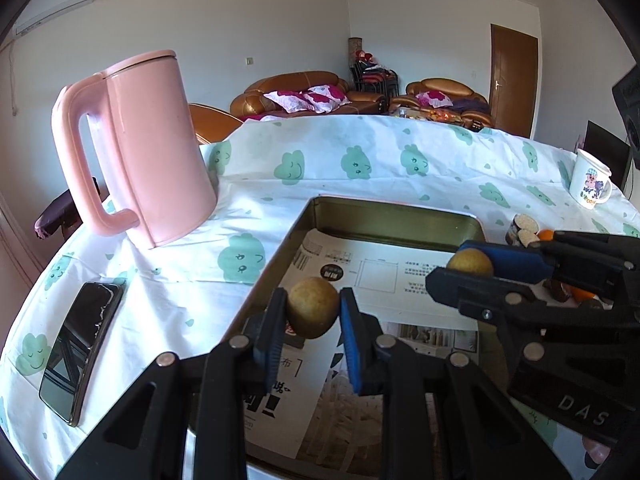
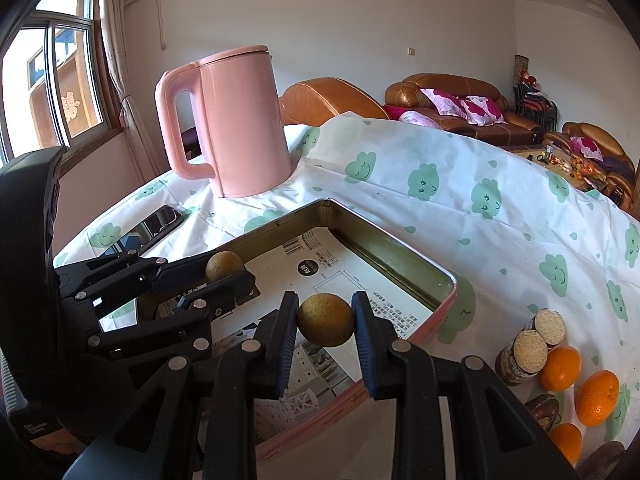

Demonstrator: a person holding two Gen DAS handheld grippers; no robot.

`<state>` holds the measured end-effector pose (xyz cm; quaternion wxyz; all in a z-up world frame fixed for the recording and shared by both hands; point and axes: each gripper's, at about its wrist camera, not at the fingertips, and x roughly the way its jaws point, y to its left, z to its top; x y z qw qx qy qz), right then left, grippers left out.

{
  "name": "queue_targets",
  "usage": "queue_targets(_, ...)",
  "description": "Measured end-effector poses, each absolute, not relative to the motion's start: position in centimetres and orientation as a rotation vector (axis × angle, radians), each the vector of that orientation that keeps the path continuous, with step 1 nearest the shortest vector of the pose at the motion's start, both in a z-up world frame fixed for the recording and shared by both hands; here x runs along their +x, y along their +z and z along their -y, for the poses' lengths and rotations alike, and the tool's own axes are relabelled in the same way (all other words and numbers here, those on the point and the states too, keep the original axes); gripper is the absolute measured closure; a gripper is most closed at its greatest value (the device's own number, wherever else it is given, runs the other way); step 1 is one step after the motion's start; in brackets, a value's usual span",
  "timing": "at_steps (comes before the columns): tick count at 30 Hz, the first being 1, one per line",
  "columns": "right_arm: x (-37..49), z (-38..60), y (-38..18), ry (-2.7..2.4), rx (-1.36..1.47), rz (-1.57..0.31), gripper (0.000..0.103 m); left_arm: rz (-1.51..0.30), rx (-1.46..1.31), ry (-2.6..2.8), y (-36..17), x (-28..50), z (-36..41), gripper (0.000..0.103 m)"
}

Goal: Organize fruits
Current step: 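Carry both held yellow fruits over the open tin box, then open both tools to drop the yellow fruits into the tin, then move both open tools back toward the remaining fruits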

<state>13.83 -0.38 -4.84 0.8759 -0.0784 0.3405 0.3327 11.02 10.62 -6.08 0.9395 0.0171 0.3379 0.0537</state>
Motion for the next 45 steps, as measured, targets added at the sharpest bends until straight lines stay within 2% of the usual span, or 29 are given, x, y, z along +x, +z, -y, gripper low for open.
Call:
queue_targets(18, 13.6, -0.6, -6.6, 0.693, -0.201, -0.739, 0.074, -0.725, 0.055, 0.133, -6.8, 11.3, -11.0, 0.076)
queue_targets(21, 13.4, -0.6, -6.5, 0.703, -0.208, -0.741, 0.073, -0.725, 0.058, 0.147, -6.7, 11.1, -11.2, 0.073)
queue_targets(23, 13.2, -0.6, -6.5, 0.705, -0.217, -0.734, 0.072, -0.726, 0.068, 0.167, -6.7, 10.8, -11.2, 0.066)
queue_targets(24, 13.1, -0.4, -6.4, 0.703, -0.213, -0.729, 0.069, -0.721, 0.069, 0.168, -6.5, 10.6, -11.2, 0.066)
queue_targets(27, 12.6, 0.7, -5.7, 0.690, -0.177, -0.708, 0.057, -0.711, 0.025, 0.149, -5.9, 9.8, -11.5, 0.054)
queue_targets(29, 11.9, 2.2, -5.0, 0.691, -0.147, -0.684, 0.050, -0.666, 0.026, 0.172, -5.0, 8.7, -11.4, 0.024)
queue_targets(31, 11.0, 4.0, -4.2, 0.677, -0.132, -0.652, 0.046, -0.608, 0.015, 0.169, -3.8, 7.6, -10.9, 0.008)
queue_targets(32, 10.5, 5.0, -3.9, 0.656, -0.136, -0.632, 0.046, -0.583, 0.005, 0.154, -3.2, 7.1, -10.5, 0.006)
queue_targets(38, 8.7, 13.0, -3.0, 0.444, -0.119, -0.557, 0.044, -0.531, 0.026, 0.040, -1.4, 6.2, -5.5, 0.005)
queue_targets(42, 8.3, 18.5, -3.1, 0.275, -0.096, -0.546, 0.037, -0.552, 0.065, -0.043, -2.2, 6.6, -0.9, 0.005)
queue_targets(45, 8.8, 21.7, -3.9, 0.191, -0.069, -0.577, 0.035, -0.588, 0.086, -0.098, -3.3, 7.1, 2.2, 0.005)
